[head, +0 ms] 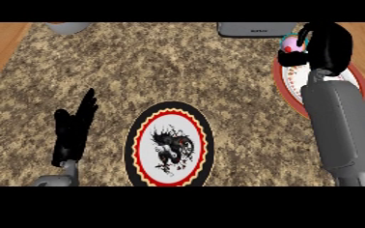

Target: Pick the cupcake from the plate and place it in the plate

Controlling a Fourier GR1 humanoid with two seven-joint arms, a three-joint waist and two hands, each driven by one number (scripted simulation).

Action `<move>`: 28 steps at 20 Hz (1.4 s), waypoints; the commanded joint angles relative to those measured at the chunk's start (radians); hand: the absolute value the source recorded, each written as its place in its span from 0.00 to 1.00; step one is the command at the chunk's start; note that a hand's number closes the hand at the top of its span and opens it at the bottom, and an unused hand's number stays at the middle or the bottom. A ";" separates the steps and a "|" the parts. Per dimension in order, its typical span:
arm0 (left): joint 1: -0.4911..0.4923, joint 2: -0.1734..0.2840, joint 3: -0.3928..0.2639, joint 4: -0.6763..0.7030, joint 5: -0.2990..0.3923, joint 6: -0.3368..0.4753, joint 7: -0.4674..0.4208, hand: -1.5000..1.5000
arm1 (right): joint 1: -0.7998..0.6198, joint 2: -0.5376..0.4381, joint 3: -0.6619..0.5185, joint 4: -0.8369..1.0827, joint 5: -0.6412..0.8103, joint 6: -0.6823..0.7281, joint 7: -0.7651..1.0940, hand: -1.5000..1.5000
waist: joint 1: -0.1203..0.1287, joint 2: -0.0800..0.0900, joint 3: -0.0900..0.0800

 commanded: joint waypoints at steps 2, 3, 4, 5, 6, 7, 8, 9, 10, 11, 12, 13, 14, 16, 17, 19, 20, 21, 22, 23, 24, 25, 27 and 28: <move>-0.066 -0.051 -0.009 0.103 -0.043 0.038 -0.040 0.50 | -0.009 -0.076 -0.068 -0.015 -0.039 0.046 0.031 1.00 | 0.000 0.003 0.000; -0.060 -0.004 0.014 0.018 -0.009 -0.008 0.035 0.50 | -0.021 -0.087 -0.086 0.042 -0.052 0.024 0.009 1.00 | 0.007 0.003 0.000; 0.045 -0.034 -0.028 -0.033 -0.031 0.008 -0.020 0.50 | 0.025 -0.089 -0.093 0.071 -0.038 -0.043 -0.019 1.00 | 0.011 0.002 0.001; 0.014 -0.023 -0.004 0.007 -0.018 -0.008 -0.027 0.50 | -0.005 -0.101 -0.106 0.121 -0.059 -0.027 -0.032 1.00 | 0.010 0.003 0.000; -0.010 -0.012 0.009 0.008 -0.018 -0.009 -0.004 0.50 | -0.042 -0.129 -0.117 0.152 -0.055 -0.012 -0.020 1.00 | 0.011 0.004 0.000; 0.006 -0.061 -0.030 0.030 -0.052 0.028 -0.045 0.50 | -0.058 -0.139 -0.141 0.223 -0.074 -0.045 -0.057 1.00 | 0.014 0.005 0.001; -0.002 -0.033 0.001 0.058 -0.044 0.000 -0.069 0.50 | -0.030 -0.130 -0.112 0.151 -0.070 -0.014 -0.029 1.00 | 0.008 0.003 0.000; 0.005 -0.039 -0.014 -0.010 -0.030 0.002 0.017 0.50 | 0.011 -0.160 -0.138 0.194 -0.099 -0.014 -0.096 1.00 | 0.009 0.003 0.001; -0.001 -0.049 -0.018 0.011 -0.048 0.018 -0.036 0.50 | -0.046 -0.182 -0.186 0.329 -0.118 -0.087 -0.146 1.00 | 0.019 0.007 0.001; 0.018 -0.054 -0.018 0.004 -0.043 0.014 -0.034 0.50 | -0.087 -0.185 -0.172 0.386 -0.092 -0.092 -0.131 1.00 | 0.020 0.007 0.001; 0.033 0.004 0.014 -0.061 0.002 -0.045 0.012 0.50 | -0.054 -0.180 -0.164 0.401 -0.089 -0.098 -0.153 1.00 | 0.023 0.006 0.001; -0.062 -0.057 -0.009 0.082 -0.063 0.027 -0.038 0.50 | -0.061 -0.231 -0.197 0.442 -0.120 -0.081 -0.206 1.00 | 0.015 0.010 0.001; -0.025 -0.048 -0.024 -0.014 -0.061 0.020 0.037 0.50 | -0.085 -0.210 -0.184 0.489 -0.105 -0.090 -0.181 1.00 | 0.021 0.007 0.001; -0.082 -0.058 0.003 0.077 -0.043 0.014 0.009 0.50 | -0.085 -0.226 -0.202 0.531 -0.143 -0.041 -0.220 1.00 | 0.016 0.009 0.001; -0.052 -0.024 0.001 -0.023 -0.036 -0.005 0.072 0.50 | -0.096 -0.252 -0.198 0.543 -0.146 0.041 -0.207 1.00 | 0.021 0.007 0.001; -0.020 -0.041 0.001 0.041 -0.030 -0.019 -0.038 0.50 | -0.083 -0.228 -0.220 0.626 -0.170 0.000 -0.262 1.00 | 0.025 0.011 0.001; 0.016 -0.042 -0.006 -0.022 -0.039 -0.004 -0.020 0.50 | -0.098 -0.254 -0.221 0.626 -0.185 0.054 -0.276 1.00 | 0.024 0.007 0.001; -0.016 -0.069 -0.036 -0.018 -0.066 0.021 0.014 0.50 | -0.111 -0.259 -0.246 0.686 -0.207 0.056 -0.314 1.00 | 0.032 0.012 0.002; -0.027 -0.054 -0.014 0.013 -0.052 0.008 -0.015 0.50 | -0.109 -0.284 -0.248 0.699 -0.219 0.153 -0.307 1.00 | 0.028 0.012 0.002; -0.051 -0.032 0.011 0.029 -0.025 -0.022 -0.002 0.50 | -0.084 -0.282 -0.232 0.730 -0.199 0.159 -0.311 1.00 | 0.028 0.014 0.002; -0.021 -0.035 -0.002 0.022 -0.039 -0.020 -0.023 0.50 | -0.108 -0.290 -0.229 0.767 -0.185 0.155 -0.286 1.00 | 0.034 0.014 0.002; 0.004 -0.042 -0.011 0.018 -0.041 -0.020 -0.036 0.50 | -0.124 -0.291 -0.233 0.779 -0.197 0.196 -0.283 0.00 | 0.032 0.012 0.002; -0.020 -0.051 0.000 0.021 -0.036 -0.009 -0.022 0.50 | -0.083 -0.319 -0.259 0.833 -0.220 0.166 -0.405 0.00 | 0.034 0.015 0.003; 0.006 -0.055 -0.019 -0.008 -0.053 -0.001 -0.015 0.50 | -0.085 -0.357 -0.261 0.834 -0.233 0.220 -0.475 0.00 | 0.035 0.014 0.003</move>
